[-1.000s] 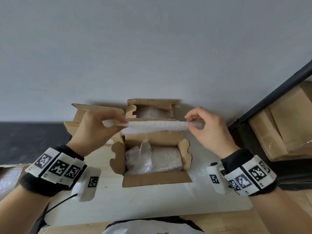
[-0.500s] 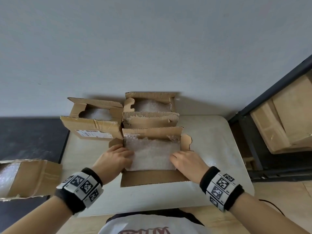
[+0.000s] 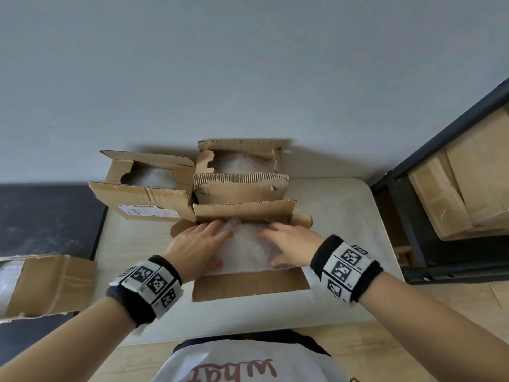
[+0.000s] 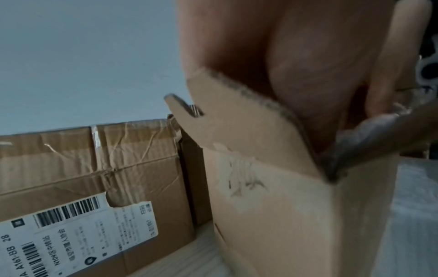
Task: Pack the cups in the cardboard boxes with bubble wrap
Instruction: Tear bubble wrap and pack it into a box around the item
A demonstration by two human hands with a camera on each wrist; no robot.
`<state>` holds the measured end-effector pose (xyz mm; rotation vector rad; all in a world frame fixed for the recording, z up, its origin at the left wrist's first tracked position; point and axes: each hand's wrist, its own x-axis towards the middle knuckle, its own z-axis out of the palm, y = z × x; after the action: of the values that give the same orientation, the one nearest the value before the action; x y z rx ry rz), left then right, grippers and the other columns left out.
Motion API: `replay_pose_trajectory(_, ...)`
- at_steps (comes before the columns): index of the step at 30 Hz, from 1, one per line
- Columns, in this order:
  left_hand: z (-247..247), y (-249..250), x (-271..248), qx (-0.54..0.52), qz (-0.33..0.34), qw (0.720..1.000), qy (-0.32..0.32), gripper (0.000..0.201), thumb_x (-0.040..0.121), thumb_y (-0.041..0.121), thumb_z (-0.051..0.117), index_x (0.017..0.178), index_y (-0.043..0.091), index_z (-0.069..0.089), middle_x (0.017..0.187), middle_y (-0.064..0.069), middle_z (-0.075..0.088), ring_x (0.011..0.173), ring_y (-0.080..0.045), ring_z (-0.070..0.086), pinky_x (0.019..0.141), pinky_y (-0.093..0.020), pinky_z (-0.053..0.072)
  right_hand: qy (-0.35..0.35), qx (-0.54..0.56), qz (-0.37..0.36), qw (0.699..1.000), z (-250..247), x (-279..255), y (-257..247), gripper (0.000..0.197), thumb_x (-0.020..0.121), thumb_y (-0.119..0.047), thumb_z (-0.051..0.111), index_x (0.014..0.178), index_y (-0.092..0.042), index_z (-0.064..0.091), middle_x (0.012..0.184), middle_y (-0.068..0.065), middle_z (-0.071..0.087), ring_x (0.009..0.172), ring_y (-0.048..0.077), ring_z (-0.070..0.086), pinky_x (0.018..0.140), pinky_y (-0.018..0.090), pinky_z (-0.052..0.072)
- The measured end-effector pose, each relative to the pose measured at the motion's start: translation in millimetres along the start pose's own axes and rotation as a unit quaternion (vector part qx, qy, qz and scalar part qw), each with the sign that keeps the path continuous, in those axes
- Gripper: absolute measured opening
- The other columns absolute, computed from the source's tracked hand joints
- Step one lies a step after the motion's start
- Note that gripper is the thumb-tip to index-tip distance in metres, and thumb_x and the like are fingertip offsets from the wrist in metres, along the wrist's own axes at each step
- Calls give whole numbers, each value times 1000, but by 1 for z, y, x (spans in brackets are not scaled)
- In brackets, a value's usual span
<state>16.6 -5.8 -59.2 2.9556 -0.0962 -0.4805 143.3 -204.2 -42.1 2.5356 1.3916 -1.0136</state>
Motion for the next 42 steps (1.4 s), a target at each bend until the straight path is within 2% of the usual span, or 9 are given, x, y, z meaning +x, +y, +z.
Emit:
replay_pose_trajectory(4, 10, -3, 5, 44, 5, 998, -39, 65, 88, 52, 52, 144, 30, 28, 146, 2, 35, 127, -20, 44, 105, -31, 32, -16, -50, 8, 999, 13, 14, -5, 64, 85, -21, 66, 139, -8, 34, 131, 16, 46, 110, 36, 56, 78, 37, 44)
replay_pose_trajectory(8, 13, -8, 1, 15, 24, 999, -40, 61, 85, 65, 45, 140, 40, 36, 152, 2, 28, 137, -20, 32, 111, -34, 27, -17, -68, 42, 997, 26, 23, -9, 60, 90, -10, 58, 142, 0, 28, 139, 20, 39, 115, 39, 54, 88, 45, 47)
replay_pose_trajectory(15, -14, -2, -5, 42, 36, 998, 7, 45, 63, 35, 84, 105, 28, 72, 124, -14, 61, 111, -31, 61, 89, -43, 51, 21, -20, 43, 999, 18, 22, -3, 66, 86, -20, 66, 140, -3, 31, 138, 14, 41, 113, 33, 56, 84, 41, 49)
replay_pose_trajectory(18, -18, 2, -12, -51, 87, 992, 78, 20, 86, 32, 59, 97, 24, 73, 120, -9, 63, 107, -28, 62, 86, -41, 52, 89, 8, -1, 996, 8, 0, 6, 51, 87, -17, 63, 134, -12, 43, 129, 6, 51, 108, 27, 58, 78, 37, 49)
replay_pose_trajectory(22, -14, 1, -26, -84, 137, 986, 41, 39, 91, 44, 40, 79, 28, 73, 108, 8, 68, 97, -14, 65, 86, -30, 51, 197, -23, -60, 978, 3, -35, 15, 21, 89, -5, 58, 108, -11, 65, 107, 1, 64, 91, 20, 60, 70, 23, 44)
replay_pose_trajectory(27, -2, -7, -29, -19, 108, 993, -46, 61, 94, 57, 16, 98, 34, 72, 126, 7, 62, 119, -13, 56, 107, -38, 37, 446, 109, 60, 886, 19, -52, 50, 5, 93, -8, 55, 95, -5, 59, 83, 3, 58, 66, 15, 54, 56, 19, 41)
replay_pose_trajectory(29, 2, -5, -27, -4, 97, 992, -78, 74, 92, 62, 1, 106, 36, 69, 133, 8, 57, 126, -11, 50, 113, -38, 28, 416, 167, 152, 881, 42, -48, 73, 9, 94, -14, 55, 98, -7, 57, 88, 3, 59, 71, 16, 57, 58, 18, 41)
replay_pose_trajectory(34, 9, -4, -24, 4, 78, 990, -121, 88, 80, 68, -16, 125, 41, 55, 150, 16, 33, 140, -4, 24, 117, -29, -1, 112, 185, 304, 928, 107, -31, 106, 42, 93, -33, 57, 127, -12, 48, 129, 8, 48, 111, 22, 54, 88, 33, 49)
replay_pose_trajectory(42, 1, -1, -24, -55, 35, 993, -101, 85, 78, 56, -12, 128, 33, 52, 148, 23, 31, 138, 6, 20, 114, -18, -9, 139, 113, 323, 929, 139, -17, 102, 48, 91, -25, 61, 133, -10, 42, 134, 9, 38, 120, 22, 46, 89, 31, 48)
